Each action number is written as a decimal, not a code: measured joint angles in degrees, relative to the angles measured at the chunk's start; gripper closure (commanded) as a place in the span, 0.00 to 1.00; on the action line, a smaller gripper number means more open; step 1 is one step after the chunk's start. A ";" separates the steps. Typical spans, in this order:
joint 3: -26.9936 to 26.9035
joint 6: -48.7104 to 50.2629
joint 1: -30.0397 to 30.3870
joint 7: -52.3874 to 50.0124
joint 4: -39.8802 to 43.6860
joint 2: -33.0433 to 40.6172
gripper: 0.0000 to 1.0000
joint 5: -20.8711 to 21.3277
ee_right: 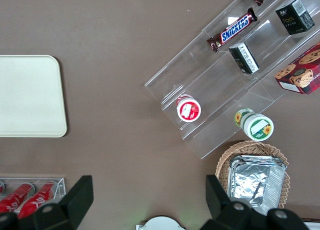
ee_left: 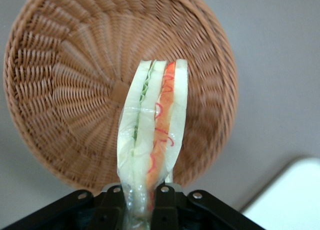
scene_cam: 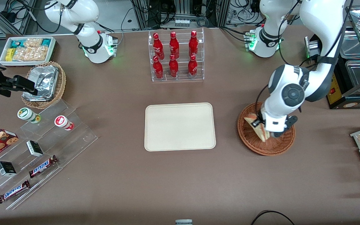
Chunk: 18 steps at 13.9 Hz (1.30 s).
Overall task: Place sandwich from basket to tray
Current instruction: 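Lift the sandwich and carry it over the cream tray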
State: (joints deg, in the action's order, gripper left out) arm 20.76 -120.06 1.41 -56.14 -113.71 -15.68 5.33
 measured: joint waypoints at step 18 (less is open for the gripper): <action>6.76 3.54 -26.02 -13.24 35.10 -30.53 1.00 11.27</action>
State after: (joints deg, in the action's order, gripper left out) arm 27.52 -116.53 -24.61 -69.39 -78.61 -46.22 16.60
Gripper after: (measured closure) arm 0.824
